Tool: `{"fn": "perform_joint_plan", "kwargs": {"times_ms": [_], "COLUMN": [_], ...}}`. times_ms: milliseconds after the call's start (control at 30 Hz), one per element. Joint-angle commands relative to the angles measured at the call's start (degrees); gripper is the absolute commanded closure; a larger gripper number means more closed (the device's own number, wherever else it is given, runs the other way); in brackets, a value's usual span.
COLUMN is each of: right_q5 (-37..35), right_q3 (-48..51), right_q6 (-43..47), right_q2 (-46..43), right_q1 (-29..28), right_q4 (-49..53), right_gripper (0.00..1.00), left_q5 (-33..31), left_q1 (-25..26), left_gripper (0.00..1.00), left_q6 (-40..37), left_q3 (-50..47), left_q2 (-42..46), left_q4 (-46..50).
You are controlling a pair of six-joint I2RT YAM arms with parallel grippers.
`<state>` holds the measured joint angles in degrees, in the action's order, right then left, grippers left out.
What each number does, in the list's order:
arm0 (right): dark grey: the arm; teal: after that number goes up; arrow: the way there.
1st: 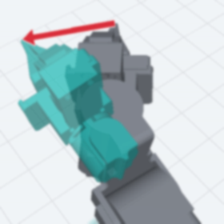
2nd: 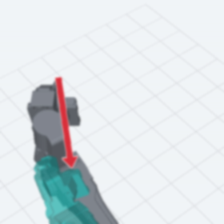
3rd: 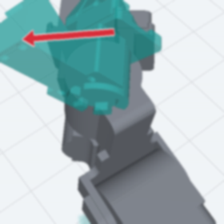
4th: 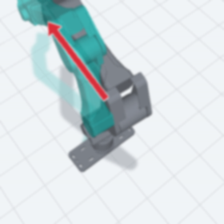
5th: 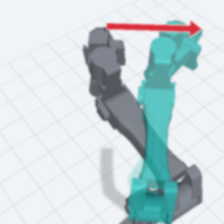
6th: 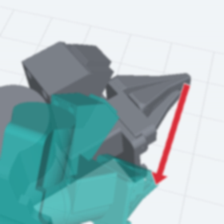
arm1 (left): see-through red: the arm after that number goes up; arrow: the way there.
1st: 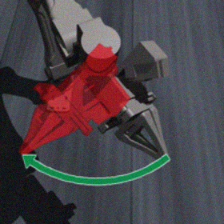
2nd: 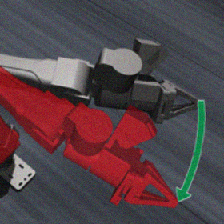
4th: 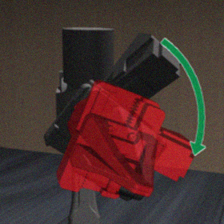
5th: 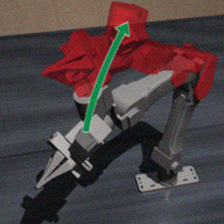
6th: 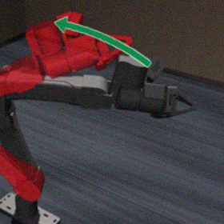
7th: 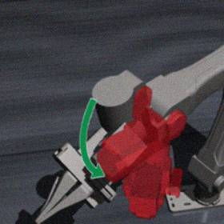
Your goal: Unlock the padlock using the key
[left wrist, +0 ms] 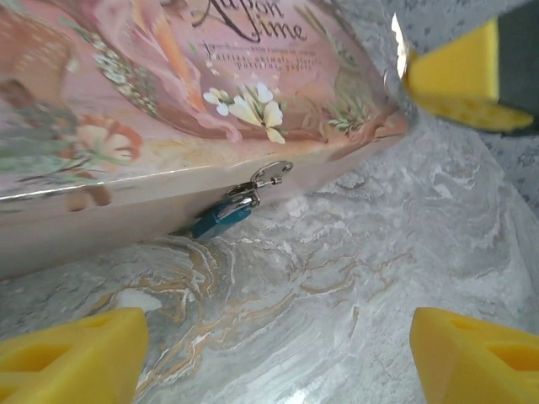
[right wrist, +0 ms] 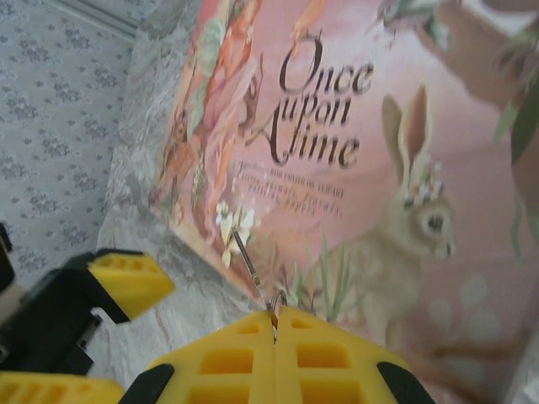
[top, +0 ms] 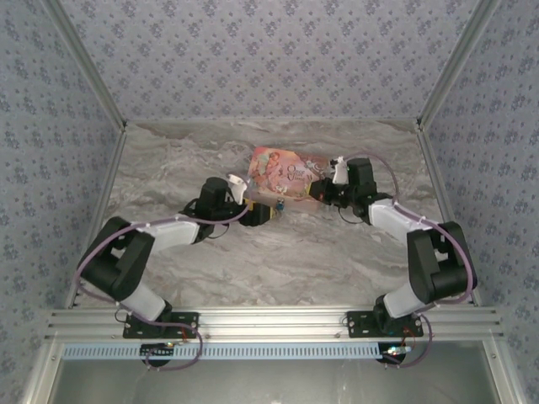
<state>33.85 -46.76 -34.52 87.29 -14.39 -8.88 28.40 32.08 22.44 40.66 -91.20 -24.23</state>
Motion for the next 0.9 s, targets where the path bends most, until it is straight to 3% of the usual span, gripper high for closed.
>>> {"fn": "perform_joint_plan", "kwargs": {"times_ms": [0, 400, 867], "right_q5": [-1.3, -3.53, -4.34], "right_q3": [-2.82, -4.1, -4.13], "right_q6": [1.01, 1.89, 0.61], "right_q2": [3.25, 8.05, 8.53], "right_q1": [0.77, 0.69, -0.37], "right_q4": [-0.52, 1.49, 3.45], "right_gripper": [1.0, 1.0, 1.0], "left_q5": [2.62, 2.3, -2.92], "left_q1": [1.27, 3.21, 3.77], "left_gripper": [0.2, 0.25, 0.3], "left_q6": [-1.23, 3.39, 4.89], "left_q3": [4.66, 9.16, 9.61], "left_q2": [-4.23, -16.45, -19.02], "left_q4": [-4.18, -11.85, -12.51]}}
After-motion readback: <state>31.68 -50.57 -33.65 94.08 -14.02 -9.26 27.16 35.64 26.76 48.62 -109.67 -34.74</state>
